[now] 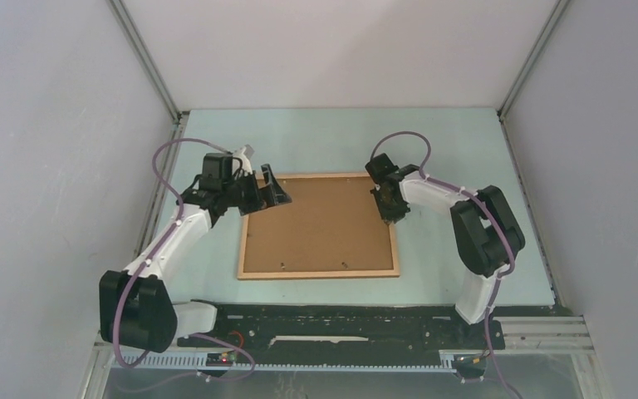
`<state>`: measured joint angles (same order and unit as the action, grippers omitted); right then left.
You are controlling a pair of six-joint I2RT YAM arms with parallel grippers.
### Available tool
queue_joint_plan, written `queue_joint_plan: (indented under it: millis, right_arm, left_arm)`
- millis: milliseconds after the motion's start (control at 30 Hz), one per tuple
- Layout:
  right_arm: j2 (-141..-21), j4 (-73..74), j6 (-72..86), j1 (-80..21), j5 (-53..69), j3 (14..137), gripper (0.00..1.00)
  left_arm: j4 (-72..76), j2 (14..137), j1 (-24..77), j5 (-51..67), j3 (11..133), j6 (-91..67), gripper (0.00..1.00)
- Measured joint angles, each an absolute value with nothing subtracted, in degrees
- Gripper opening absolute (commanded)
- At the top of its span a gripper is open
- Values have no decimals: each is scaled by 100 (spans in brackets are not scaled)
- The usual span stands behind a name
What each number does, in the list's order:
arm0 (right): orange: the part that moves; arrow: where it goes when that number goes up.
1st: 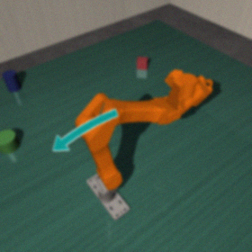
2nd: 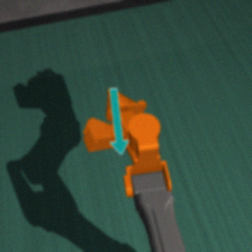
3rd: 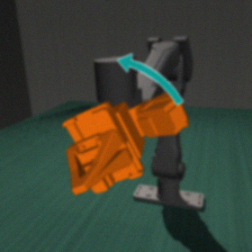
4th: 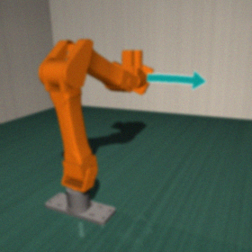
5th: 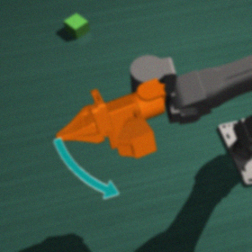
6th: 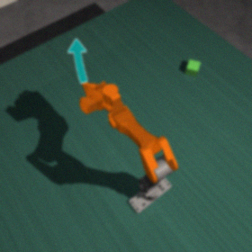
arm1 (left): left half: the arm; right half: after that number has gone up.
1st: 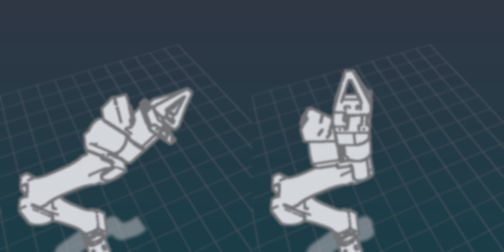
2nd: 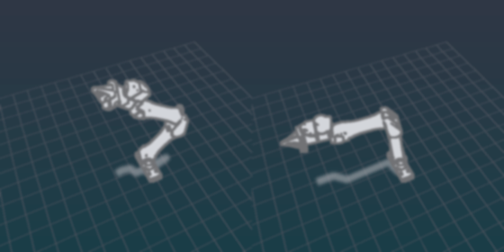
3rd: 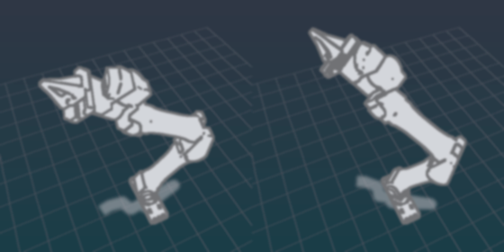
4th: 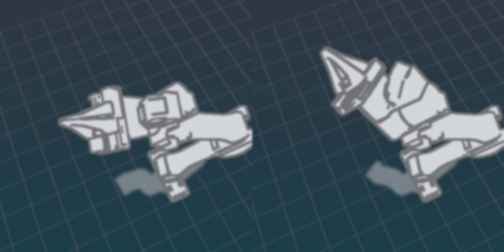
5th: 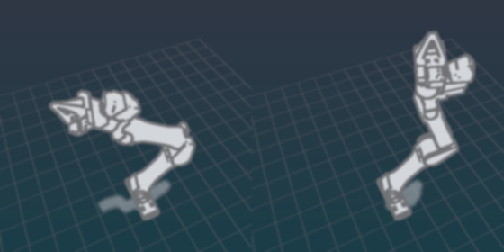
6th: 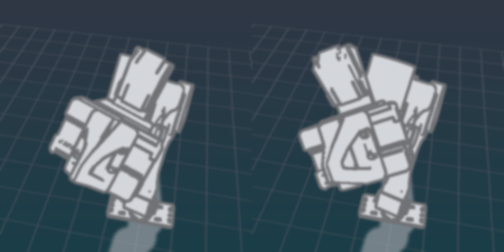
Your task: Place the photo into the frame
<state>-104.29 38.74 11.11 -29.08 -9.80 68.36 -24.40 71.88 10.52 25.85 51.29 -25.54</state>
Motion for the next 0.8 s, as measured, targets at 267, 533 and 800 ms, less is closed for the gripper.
queue_joint_plan:
  millis: [267, 533, 800]
  right_arm:
    - [-10836, 3192, -637, -2731, -1533, 7242, 0]
    - [-11570, 2755, -1627, -2552, -2423, 8134, 86]
    - [-11472, 3352, -668, -2679, -3100, 8709, 90]
  left_arm:
    - [-2298, 7122, 790, 2530, 5083, -2604, 100]
    - [-2250, 7231, 598, 2550, 5043, -2685, 100]
    - [-1865, 7811, 580, 2759, 5085, -3570, 100]
